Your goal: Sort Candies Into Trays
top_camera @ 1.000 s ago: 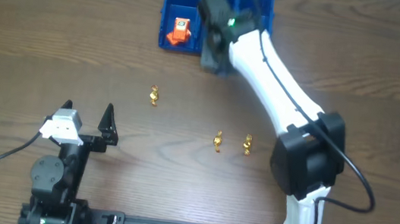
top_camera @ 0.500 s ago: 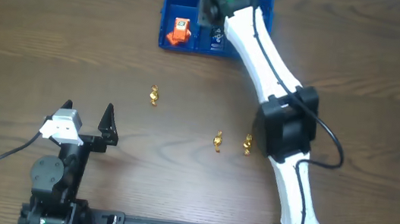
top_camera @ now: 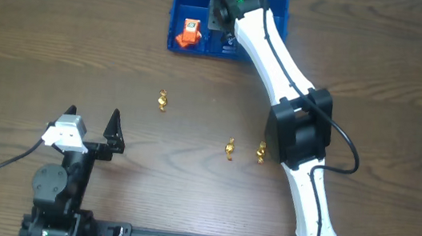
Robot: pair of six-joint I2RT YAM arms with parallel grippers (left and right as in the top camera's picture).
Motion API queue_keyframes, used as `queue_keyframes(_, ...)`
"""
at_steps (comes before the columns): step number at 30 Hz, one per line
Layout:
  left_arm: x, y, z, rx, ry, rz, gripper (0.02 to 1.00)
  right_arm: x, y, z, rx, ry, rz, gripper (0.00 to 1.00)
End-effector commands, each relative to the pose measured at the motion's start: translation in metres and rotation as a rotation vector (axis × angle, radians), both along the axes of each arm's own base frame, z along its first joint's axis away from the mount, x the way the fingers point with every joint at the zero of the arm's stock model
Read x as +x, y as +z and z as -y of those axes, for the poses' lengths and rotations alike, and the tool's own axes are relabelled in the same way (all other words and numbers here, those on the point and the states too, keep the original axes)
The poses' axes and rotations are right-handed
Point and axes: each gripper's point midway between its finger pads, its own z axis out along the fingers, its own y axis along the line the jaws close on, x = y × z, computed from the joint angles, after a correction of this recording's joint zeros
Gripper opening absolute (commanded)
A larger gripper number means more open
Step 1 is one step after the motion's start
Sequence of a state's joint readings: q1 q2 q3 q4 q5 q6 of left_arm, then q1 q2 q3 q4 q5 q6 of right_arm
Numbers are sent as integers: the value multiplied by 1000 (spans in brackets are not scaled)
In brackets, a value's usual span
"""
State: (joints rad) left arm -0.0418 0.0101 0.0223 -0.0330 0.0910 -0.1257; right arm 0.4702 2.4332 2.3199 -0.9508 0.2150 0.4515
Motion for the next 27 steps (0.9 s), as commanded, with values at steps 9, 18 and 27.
queue_keyframes(9,-1,-16,1,15,-10,-48,998,-48,130,2,28,43,120,998)
queue_keyframes(18,-1,-16,1,15,-10,-48,998,-157,77,-81,-3,149,-128,998)
queue_keyframes(27,-1,-16,1,15,-10,-48,998,-196,-65,-146,-6,150,-368,1000)
